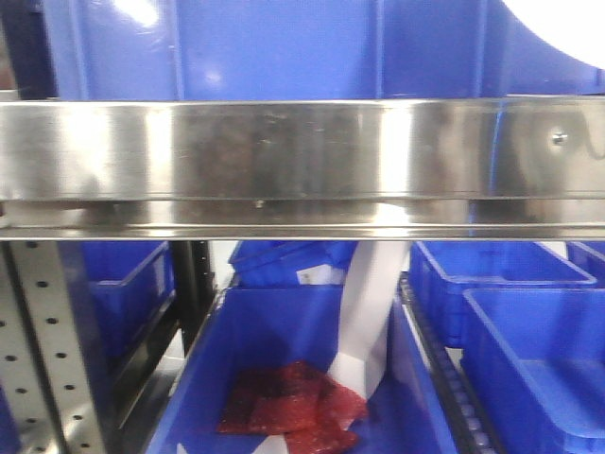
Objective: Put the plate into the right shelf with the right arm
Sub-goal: 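Extend the right gripper with the plate toward a blue bin on the shelf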
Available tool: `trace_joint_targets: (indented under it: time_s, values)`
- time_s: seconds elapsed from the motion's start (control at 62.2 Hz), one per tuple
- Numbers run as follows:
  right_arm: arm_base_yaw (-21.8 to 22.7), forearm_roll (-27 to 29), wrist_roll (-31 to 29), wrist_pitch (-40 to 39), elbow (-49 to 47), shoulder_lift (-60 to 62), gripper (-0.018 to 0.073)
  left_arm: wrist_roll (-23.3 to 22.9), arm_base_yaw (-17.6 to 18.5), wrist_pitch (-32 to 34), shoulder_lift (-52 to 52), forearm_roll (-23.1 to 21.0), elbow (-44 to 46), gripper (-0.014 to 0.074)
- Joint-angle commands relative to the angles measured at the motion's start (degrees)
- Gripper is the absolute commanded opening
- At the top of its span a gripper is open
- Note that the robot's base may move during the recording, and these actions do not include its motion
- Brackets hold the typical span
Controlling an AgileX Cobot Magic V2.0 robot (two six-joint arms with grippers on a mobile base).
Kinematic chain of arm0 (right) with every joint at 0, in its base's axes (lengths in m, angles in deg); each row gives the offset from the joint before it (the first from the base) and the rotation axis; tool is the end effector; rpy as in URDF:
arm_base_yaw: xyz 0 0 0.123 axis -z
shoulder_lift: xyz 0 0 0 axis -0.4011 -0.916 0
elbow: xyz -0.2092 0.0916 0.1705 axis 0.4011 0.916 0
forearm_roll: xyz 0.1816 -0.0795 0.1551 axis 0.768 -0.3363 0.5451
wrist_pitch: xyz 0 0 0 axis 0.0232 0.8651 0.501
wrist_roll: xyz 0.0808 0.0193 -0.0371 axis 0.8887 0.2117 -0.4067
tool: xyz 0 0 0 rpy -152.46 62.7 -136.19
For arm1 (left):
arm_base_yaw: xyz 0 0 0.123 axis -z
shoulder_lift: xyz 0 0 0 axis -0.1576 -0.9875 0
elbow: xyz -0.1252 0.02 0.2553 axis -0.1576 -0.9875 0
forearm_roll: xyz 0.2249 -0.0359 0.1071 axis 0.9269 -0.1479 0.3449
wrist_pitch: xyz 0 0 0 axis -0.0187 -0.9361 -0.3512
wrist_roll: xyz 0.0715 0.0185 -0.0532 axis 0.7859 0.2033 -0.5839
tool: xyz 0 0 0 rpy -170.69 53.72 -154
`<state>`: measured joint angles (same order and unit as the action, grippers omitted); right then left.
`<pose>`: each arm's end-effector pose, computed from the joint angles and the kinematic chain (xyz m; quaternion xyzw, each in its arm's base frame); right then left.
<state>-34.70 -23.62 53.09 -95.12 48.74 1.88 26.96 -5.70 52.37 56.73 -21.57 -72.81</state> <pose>0.1028 0.0102 0.2685 0.0791 0.6138 0.1649 0.7680 0.0562 -0.0032 0.1909 -0.0110 0.7297 -0.0498 0.6819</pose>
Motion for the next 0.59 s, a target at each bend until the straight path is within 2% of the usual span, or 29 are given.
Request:
trace_joint_targets:
  time_s: [0.0, 0.579]
  values:
    - [0.2, -0.7, -0.4, -5.4, -1.8, 0.0, 0.0055, -0.3, 0.1, 4.9, 0.5, 0.0, -0.5, -0.0047]
    - [0.2, -0.7, -0.4, -7.2, -1.8, 0.0, 0.0055, -0.3, 0.1, 4.9, 0.5, 0.0, -0.5, -0.0047]
